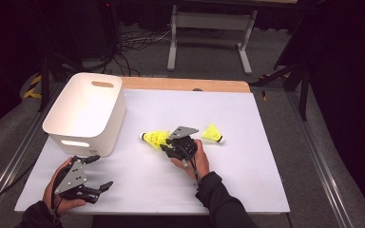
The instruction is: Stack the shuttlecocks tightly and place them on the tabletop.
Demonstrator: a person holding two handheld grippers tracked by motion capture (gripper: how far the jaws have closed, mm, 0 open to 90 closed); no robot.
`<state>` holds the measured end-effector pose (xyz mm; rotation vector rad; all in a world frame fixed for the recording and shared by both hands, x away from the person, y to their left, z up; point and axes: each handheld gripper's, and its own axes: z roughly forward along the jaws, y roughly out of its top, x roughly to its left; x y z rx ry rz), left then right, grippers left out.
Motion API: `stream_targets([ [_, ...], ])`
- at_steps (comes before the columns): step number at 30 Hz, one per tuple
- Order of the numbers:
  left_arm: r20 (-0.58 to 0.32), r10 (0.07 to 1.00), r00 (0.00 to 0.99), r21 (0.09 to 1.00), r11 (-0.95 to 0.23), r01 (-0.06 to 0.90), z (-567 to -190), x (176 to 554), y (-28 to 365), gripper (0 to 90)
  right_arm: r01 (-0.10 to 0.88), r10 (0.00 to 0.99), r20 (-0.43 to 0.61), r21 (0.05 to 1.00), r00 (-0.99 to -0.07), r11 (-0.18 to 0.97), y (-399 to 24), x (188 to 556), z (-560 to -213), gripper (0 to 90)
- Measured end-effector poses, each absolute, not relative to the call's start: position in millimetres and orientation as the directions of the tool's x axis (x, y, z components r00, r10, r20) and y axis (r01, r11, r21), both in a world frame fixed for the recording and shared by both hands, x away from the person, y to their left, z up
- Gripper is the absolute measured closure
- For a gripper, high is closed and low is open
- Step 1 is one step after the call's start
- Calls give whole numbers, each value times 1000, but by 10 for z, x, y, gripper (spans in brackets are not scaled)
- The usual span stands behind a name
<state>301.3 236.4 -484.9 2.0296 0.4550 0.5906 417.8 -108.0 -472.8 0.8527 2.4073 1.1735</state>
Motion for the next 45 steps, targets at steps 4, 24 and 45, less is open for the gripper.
stream_targets([
  [4,228,535,814,867,-491,80,-4849,3014,2363,73,359,656,-62,796,-753,488,-1090,4152,-4690,550],
  [24,224,534,815,868,-490,82,-4854,3022,2358,73,322,643,-143,772,-752,548,-1113,4055,-4533,294],
  [45,222,538,813,871,-485,83,-4851,3026,2363,72,238,634,-227,793,-739,561,-1232,3913,-4282,234],
])
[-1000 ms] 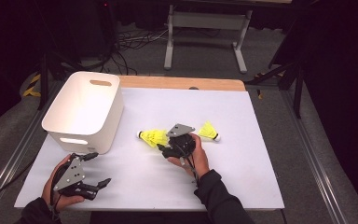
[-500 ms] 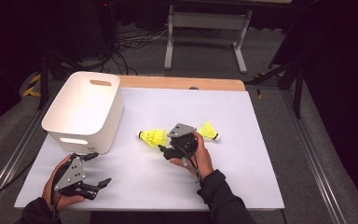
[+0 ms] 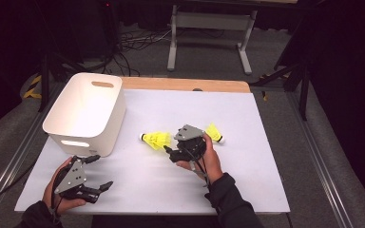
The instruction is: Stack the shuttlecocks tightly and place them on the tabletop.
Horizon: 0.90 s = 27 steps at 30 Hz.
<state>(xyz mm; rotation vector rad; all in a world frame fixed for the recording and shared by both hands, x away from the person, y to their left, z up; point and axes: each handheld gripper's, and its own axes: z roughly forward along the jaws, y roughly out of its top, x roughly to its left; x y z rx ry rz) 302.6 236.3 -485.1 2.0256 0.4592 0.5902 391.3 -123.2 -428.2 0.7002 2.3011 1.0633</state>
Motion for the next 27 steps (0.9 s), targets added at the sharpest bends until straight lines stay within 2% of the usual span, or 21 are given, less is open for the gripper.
stream_targets([
  [19,218,532,818,872,-482,81,-4842,3020,2371,66,154,651,-336,803,-681,576,-1509,3712,-4020,185],
  [27,221,533,817,873,-482,79,-4843,3019,2370,66,149,683,-340,822,-647,550,-1701,3664,-3953,167],
])
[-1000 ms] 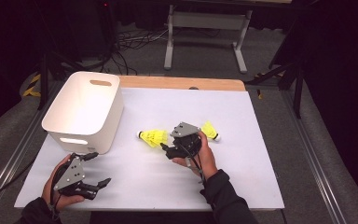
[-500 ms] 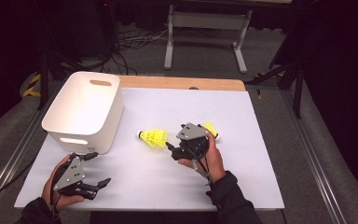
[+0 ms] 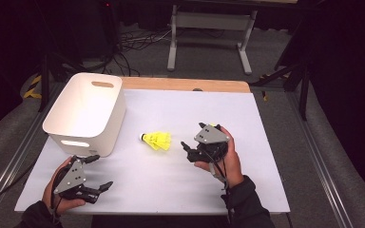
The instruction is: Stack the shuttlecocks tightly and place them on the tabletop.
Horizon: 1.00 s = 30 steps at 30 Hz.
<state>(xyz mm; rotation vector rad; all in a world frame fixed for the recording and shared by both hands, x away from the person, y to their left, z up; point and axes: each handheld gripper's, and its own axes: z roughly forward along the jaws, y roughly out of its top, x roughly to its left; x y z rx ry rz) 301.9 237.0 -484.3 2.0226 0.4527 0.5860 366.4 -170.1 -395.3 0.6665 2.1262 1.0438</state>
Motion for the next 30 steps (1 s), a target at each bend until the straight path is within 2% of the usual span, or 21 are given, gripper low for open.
stream_targets([
  [10,215,533,819,873,-480,83,-4841,3019,2376,64,148,703,-370,816,-607,558,-1901,3610,-3946,150],
  [24,215,528,821,873,-481,81,-4844,3020,2368,64,222,782,-364,821,-506,526,-2325,3609,-3975,138],
  [30,218,525,822,872,-484,78,-4845,3022,2365,64,243,768,-338,812,-544,531,-2361,3699,-4042,135],
])
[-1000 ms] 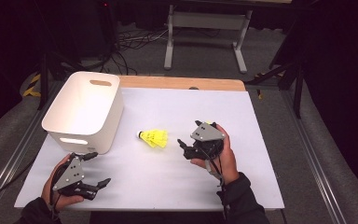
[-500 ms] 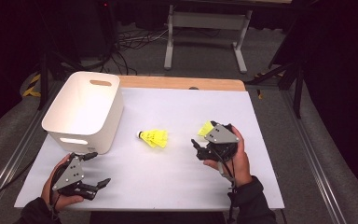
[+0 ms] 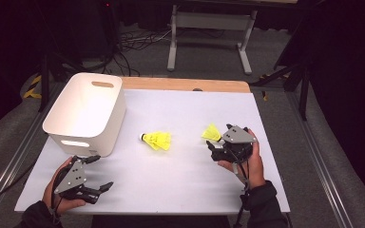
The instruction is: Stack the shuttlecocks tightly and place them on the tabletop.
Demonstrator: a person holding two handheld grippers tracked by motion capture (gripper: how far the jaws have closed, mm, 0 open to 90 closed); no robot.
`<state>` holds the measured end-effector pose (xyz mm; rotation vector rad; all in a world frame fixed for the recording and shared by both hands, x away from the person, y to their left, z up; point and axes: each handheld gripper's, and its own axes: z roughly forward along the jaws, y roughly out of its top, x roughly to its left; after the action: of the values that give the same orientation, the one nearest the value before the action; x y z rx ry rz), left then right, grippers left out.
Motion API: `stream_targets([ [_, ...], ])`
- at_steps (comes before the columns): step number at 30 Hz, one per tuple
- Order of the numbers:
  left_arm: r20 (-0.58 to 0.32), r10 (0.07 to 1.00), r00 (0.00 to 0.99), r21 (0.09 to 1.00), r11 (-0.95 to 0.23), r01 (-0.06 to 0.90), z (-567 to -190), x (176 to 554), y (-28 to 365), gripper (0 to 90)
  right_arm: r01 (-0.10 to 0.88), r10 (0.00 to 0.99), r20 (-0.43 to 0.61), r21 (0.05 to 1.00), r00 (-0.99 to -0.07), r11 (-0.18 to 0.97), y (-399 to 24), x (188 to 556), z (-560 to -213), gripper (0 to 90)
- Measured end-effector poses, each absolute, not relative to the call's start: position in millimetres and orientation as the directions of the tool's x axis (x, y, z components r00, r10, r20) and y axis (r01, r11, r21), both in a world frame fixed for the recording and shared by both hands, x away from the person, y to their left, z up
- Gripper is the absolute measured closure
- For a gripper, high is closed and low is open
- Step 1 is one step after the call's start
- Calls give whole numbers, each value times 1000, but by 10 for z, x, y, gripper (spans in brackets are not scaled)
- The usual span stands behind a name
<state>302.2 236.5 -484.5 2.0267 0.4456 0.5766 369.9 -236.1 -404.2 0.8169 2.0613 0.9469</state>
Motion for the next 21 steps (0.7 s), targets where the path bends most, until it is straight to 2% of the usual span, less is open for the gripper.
stream_targets([
  [8,216,523,824,868,-489,83,-4856,3030,2350,64,294,758,-275,802,-591,520,-2392,3946,-4182,138],
  [15,216,524,824,865,-494,87,-4868,3042,2351,64,365,707,-260,711,-657,601,-2334,4247,-4356,141],
  [21,212,524,824,867,-490,88,-4871,3043,2355,64,415,727,-204,706,-656,573,-2398,4453,-4411,144],
])
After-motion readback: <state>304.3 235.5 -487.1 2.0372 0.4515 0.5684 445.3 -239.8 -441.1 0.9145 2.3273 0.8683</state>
